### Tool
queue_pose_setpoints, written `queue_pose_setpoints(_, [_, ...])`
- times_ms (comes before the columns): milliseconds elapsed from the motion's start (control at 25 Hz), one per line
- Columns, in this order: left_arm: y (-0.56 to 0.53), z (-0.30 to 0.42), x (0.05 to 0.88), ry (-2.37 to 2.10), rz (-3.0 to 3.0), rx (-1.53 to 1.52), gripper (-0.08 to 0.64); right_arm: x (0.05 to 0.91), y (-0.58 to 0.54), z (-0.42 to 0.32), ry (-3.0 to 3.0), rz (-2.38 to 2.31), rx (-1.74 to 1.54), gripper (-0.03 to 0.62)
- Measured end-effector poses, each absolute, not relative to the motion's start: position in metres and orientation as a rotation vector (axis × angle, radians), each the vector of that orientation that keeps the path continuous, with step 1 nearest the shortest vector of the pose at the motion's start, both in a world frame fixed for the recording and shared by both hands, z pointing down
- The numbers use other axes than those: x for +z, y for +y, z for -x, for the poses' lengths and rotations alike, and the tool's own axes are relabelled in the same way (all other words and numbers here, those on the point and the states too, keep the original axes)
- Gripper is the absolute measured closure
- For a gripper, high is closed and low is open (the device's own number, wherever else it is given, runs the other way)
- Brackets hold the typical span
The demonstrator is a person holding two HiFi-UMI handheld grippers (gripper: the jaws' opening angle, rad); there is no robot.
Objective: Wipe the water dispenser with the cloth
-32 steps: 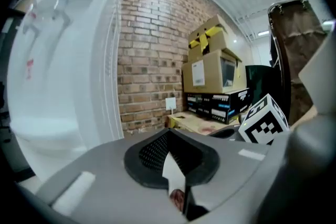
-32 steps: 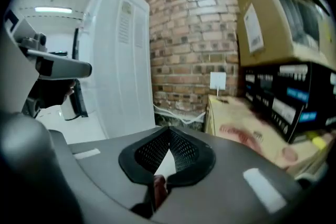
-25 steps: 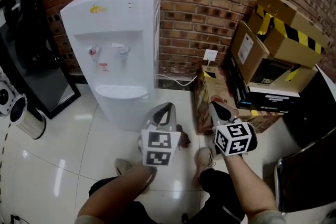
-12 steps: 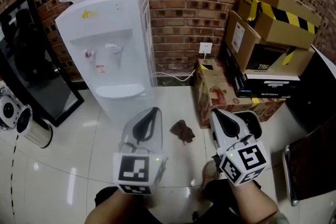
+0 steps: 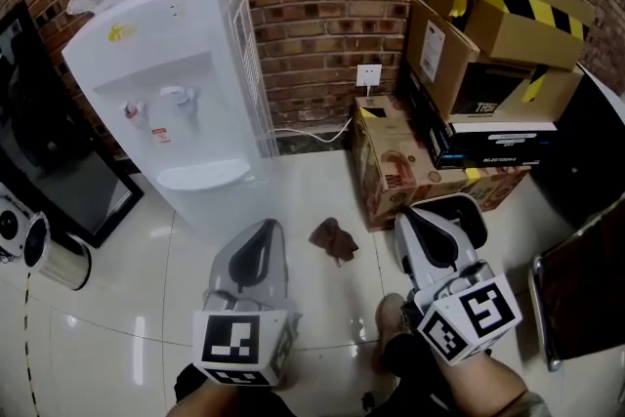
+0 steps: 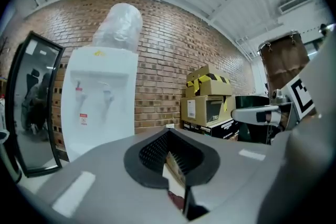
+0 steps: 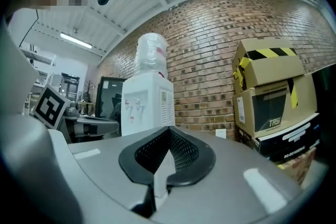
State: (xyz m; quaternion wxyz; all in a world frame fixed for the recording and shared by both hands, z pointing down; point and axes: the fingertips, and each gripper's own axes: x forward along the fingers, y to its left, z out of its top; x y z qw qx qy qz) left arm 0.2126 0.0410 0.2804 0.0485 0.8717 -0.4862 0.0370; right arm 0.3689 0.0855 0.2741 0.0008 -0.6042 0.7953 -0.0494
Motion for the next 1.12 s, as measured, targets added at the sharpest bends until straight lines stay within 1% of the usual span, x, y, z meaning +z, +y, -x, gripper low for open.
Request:
queue_pose_setpoints(400, [0.04,-0.215,0.285,-1.48,-2.657,0.123,0.56,0.27,0.088,-0.36,2.558,1.911,-0.056,0.581])
queue_pose_setpoints(680, [0.038,-0.2,0.283,-1.553,-2.647,0.114,0.56,0.273,0.088,-0.362,2.556,1.927,-0.065,0.581])
queue_pose_setpoints(1120, [0.042,-0.2,0.281,-1.539,-2.662,0.096,0.56,0.277,0.087,-0.363,2.557,1.927,-0.095,0.581])
